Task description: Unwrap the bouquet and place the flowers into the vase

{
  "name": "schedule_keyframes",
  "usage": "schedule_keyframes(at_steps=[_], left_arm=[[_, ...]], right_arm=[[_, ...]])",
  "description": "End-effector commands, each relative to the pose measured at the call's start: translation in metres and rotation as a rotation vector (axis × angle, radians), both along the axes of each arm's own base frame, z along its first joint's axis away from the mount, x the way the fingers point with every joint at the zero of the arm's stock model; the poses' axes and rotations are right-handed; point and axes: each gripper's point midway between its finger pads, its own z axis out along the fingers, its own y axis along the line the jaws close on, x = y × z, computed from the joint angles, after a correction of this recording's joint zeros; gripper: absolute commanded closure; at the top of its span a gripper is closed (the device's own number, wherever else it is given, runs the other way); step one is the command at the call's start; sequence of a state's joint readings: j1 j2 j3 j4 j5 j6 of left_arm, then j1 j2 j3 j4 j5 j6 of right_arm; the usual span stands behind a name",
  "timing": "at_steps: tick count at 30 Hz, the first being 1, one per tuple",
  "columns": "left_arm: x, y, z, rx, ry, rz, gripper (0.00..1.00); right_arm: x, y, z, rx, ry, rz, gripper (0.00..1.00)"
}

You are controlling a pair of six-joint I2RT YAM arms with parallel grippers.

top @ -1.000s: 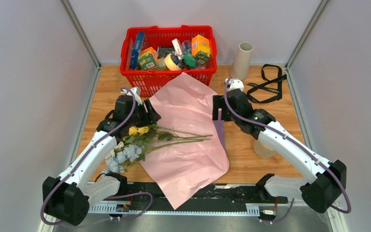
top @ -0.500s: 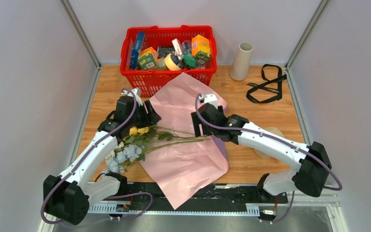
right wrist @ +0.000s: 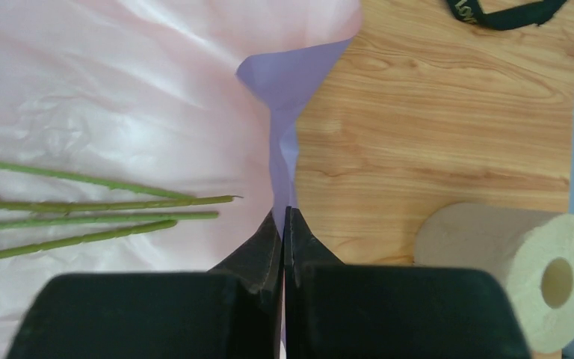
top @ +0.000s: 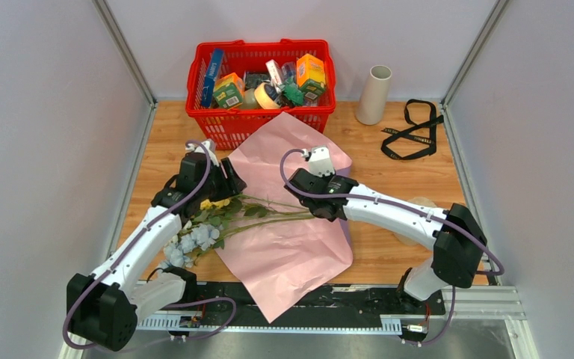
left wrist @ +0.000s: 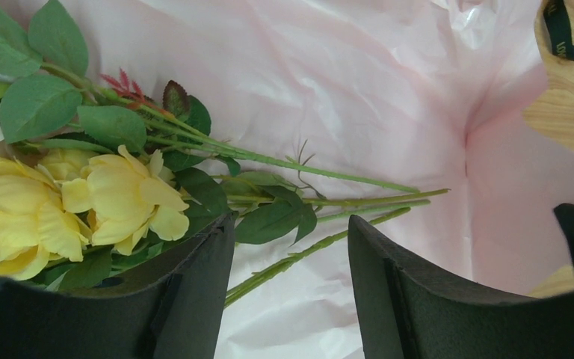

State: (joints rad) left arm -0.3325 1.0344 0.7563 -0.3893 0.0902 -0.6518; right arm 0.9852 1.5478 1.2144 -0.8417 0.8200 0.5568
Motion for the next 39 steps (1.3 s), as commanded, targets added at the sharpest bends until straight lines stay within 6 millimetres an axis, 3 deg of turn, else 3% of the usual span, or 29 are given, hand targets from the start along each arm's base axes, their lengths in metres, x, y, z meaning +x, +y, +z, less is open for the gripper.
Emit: schedule_keyframes(at_steps=[1,6,11,14,18,21,28,39], left_arm=[[0.008,-0.001,-0.01,-0.011,0.017,0.038,0.35],[0.027,-0.008,-0.022,0.121,0.063,0.039,0.37],[0.042,-0.052,-0.015,0.129,0.001,-0.055,0.37],[0.048,-0.079,-0.022,0.086,0.006,-0.108,0.37],[0.056,-0.096,-0.047,0.138,0.041,-0.121,0.37],[0.062,-0.098,-0.068,0.199,0.081,-0.109,0.37],[0.072,-0.098,-0.096,0.234,0.114,-0.062,0.39],[0.067,-0.065,-0.141,0.432,0.262,0.068,0.4]], right_arm=[[-0.001,-0.042,0.03,0.003,-0.117,-0.139,1.0],[-0.014,-0.079,0.03,0.049,-0.171,-0.223,1.0],[-0.022,-0.1,0.026,0.097,-0.206,-0.286,1.0],[-0.021,-0.107,0.024,0.099,-0.219,-0.31,1.0],[-0.017,-0.114,0.011,0.086,-0.207,-0.323,1.0],[-0.016,-0.116,0.007,0.082,-0.206,-0.325,1.0],[-0.008,-0.119,0.004,0.102,-0.204,-0.319,1.0],[-0.003,-0.145,0.002,0.115,-0.193,-0.359,1.0]])
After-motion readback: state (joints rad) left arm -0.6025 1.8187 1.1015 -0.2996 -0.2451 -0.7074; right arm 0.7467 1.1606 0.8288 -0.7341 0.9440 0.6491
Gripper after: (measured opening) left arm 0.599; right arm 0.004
